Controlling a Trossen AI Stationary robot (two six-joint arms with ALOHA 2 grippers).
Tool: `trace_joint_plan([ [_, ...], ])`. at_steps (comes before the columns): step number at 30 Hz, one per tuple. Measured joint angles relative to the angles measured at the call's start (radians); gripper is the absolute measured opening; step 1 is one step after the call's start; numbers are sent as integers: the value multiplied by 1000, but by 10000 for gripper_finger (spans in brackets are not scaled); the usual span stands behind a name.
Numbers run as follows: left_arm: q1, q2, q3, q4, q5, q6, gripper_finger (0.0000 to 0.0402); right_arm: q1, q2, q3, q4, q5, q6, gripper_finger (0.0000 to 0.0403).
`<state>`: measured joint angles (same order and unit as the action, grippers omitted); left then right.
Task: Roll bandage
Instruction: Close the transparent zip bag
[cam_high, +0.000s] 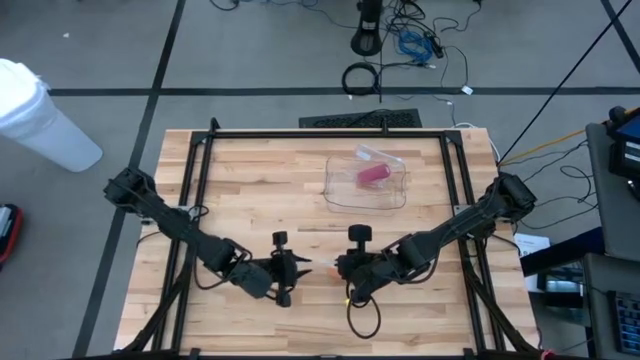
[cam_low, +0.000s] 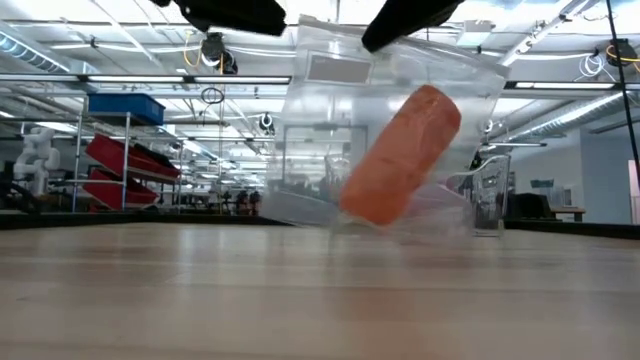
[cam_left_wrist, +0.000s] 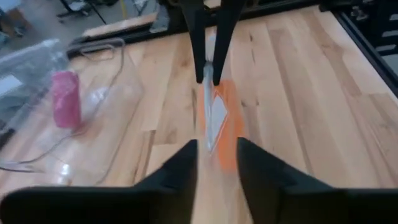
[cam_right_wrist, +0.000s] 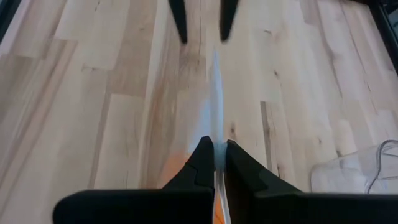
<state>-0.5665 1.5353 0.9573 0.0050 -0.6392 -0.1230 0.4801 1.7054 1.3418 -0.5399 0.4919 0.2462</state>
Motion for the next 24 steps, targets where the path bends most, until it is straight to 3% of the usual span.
trace_joint_plan([
  [5,41,17,0,26,37,4,184,0,0,0,21,0,-14,2],
  [9,65,16,0,53,37,10,214,0,0,0,21,0,-26,2],
  [19,117,75,2,165,168,53,218,-6,0,1,71,-3,-82,2],
  [24,126,102,2,187,167,61,163,-14,0,1,67,-31,-80,2],
])
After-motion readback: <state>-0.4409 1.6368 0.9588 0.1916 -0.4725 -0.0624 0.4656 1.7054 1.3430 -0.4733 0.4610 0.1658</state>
